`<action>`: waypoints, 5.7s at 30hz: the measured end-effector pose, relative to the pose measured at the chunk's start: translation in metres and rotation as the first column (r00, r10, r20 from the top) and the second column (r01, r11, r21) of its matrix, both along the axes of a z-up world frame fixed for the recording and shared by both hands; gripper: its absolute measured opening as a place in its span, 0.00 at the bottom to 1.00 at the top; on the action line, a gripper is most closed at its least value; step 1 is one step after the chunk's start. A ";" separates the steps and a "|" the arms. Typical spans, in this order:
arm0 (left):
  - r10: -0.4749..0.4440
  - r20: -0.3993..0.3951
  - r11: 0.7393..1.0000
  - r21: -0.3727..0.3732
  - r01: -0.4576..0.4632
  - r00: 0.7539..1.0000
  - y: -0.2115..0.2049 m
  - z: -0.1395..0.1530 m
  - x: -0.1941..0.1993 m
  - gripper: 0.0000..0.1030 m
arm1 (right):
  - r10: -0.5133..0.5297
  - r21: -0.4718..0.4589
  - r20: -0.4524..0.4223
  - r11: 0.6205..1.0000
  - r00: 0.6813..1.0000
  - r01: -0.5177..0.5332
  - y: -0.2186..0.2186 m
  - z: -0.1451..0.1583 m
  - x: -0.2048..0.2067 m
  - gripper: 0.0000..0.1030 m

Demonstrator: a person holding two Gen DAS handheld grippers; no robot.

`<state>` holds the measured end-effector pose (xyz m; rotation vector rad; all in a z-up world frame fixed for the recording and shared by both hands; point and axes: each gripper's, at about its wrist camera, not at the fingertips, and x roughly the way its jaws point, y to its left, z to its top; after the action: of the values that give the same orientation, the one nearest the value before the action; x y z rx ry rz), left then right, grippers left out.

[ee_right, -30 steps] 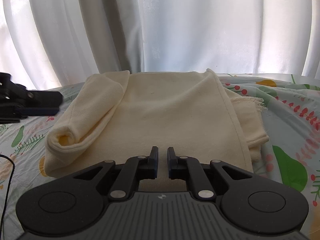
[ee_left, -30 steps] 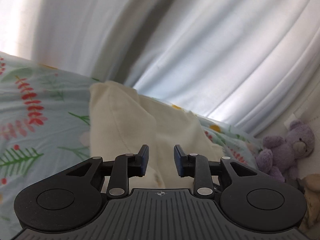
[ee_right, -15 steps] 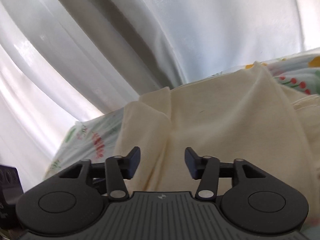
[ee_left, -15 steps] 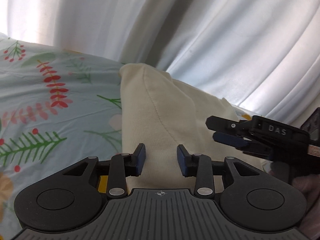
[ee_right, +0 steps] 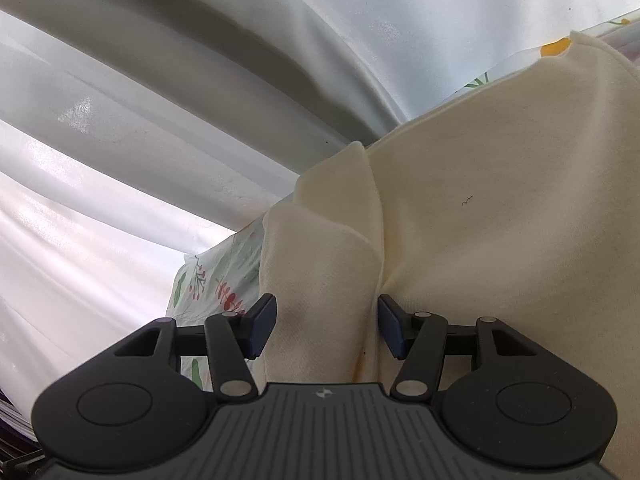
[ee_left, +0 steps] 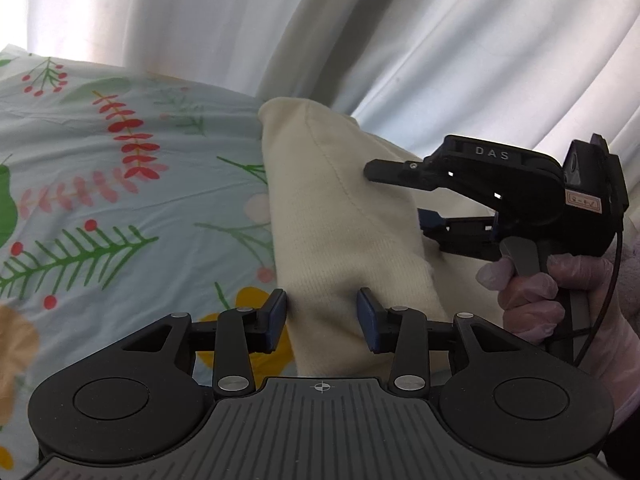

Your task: Fold small clothes

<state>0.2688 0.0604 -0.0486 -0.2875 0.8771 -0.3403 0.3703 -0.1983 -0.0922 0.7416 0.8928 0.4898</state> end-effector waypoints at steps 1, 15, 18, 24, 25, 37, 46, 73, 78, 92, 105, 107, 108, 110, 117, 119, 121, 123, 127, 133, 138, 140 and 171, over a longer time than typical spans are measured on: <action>-0.008 0.001 1.000 0.003 0.008 1.000 0.000 0.000 -0.001 0.42 | 0.005 -0.006 0.000 1.000 1.000 -0.005 0.001 -0.001 0.002 0.43; -0.082 -0.060 0.996 -0.028 0.080 0.995 -0.019 0.010 -0.014 0.55 | -0.045 -0.314 0.350 0.935 0.936 0.163 -0.013 0.077 -0.051 0.11; -0.096 -0.092 0.995 -0.019 0.095 0.991 -0.035 -0.001 -0.009 0.54 | -0.055 -0.410 0.314 0.892 0.948 0.188 -0.034 0.068 -0.052 0.12; -0.106 -0.116 0.994 -0.005 0.106 0.988 -0.054 -0.015 -0.005 0.53 | -0.119 -0.300 0.128 0.941 0.985 0.153 -0.076 0.024 -0.048 0.22; -0.107 -0.114 0.994 -0.004 0.107 0.988 -0.054 -0.015 -0.005 0.53 | -0.118 -0.252 0.107 0.957 0.987 0.142 -0.081 0.018 -0.049 0.28; -0.107 -0.131 0.994 0.006 0.109 0.986 -0.059 -0.015 -0.007 0.55 | -0.083 -0.046 0.027 0.995 0.996 0.084 -0.075 0.000 -0.033 0.15; -0.085 -0.150 0.996 0.009 0.087 0.985 -0.064 -0.013 -0.006 0.55 | -0.051 -0.443 0.423 0.859 0.905 0.256 -0.061 0.084 -0.071 0.12; -0.151 -0.174 0.985 -0.113 0.133 0.973 -0.083 0.010 -0.012 0.58 | -0.367 0.055 -0.049 0.928 0.929 0.369 -0.126 -0.012 -0.151 0.33; -0.153 -0.154 0.987 -0.069 0.144 0.976 -0.086 0.011 -0.015 0.58 | -0.378 0.096 -0.019 0.921 0.926 0.378 -0.121 -0.008 -0.158 0.07; -0.116 -0.015 0.991 0.069 0.117 0.993 -0.099 0.041 0.025 0.58 | -0.249 -0.423 0.314 0.827 0.916 0.369 -0.090 0.070 -0.169 0.28; -0.155 -0.093 0.968 0.184 0.170 0.984 -0.135 0.001 0.044 0.74 | 0.034 -0.694 0.230 0.706 0.973 0.139 -0.053 0.024 -0.143 0.08; -0.156 -0.081 0.964 0.206 0.170 0.984 -0.139 0.002 0.041 0.74 | 0.043 -0.693 0.221 0.709 0.974 0.126 -0.055 0.024 -0.142 0.08; -0.157 -0.079 0.962 0.214 0.170 0.984 -0.140 0.002 0.041 0.74 | 0.040 -0.688 0.214 0.716 0.976 0.121 -0.056 0.025 -0.141 0.08; -0.156 -0.080 0.960 0.222 0.170 0.985 -0.141 0.003 0.041 0.74 | 0.036 -0.677 0.203 0.727 0.979 0.114 -0.059 0.025 -0.139 0.08; -0.168 -0.095 0.961 0.205 0.185 0.981 -0.133 0.001 0.041 0.79 | 0.068 -0.692 0.161 0.719 0.985 0.063 -0.060 0.023 -0.145 0.08; -0.198 -0.110 0.958 0.189 0.216 0.974 -0.127 0.004 0.040 0.79 | 0.074 -0.696 0.140 0.716 0.987 0.045 -0.064 0.023 -0.150 0.08; -0.237 -0.130 0.949 0.179 0.258 0.963 -0.117 0.006 0.036 0.79 | 0.074 -0.697 0.123 0.716 0.990 0.032 -0.071 0.028 -0.155 0.08; -0.261 -0.138 0.934 0.216 0.286 0.956 -0.105 0.007 0.029 0.78 | 0.051 -0.697 0.106 0.717 0.993 0.037 -0.081 0.035 -0.161 0.08; -0.212 -0.089 0.953 0.200 0.226 0.973 -0.081 0.018 0.025 0.76 | -0.070 -0.681 0.132 0.718 0.989 0.142 -0.107 0.046 -0.167 0.53; -0.216 -0.108 0.975 -0.085 0.207 0.970 -0.080 0.024 0.029 0.76 | -0.189 -0.193 0.033 0.962 0.981 0.192 -0.149 0.032 -0.152 0.52; -0.202 -0.158 0.977 -0.095 0.189 0.967 -0.098 0.011 0.040 0.76 | -0.236 -0.162 -0.005 0.959 0.972 0.232 -0.151 0.014 -0.133 0.30; -0.200 -0.185 0.980 -0.054 0.193 0.962 -0.102 0.007 0.044 0.74 | -0.213 -0.190 0.012 0.959 0.977 0.212 -0.144 0.013 -0.130 0.16; -0.230 -0.172 0.931 -0.325 0.166 0.958 -0.087 -0.034 0.123 0.62 | -0.107 -0.027 0.065 0.994 0.992 0.109 -0.189 -0.008 -0.052 0.50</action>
<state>0.3920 -0.0263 -0.0824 -0.5323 1.0627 -0.6484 0.3184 -0.3877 -0.1006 0.7389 0.7946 0.4009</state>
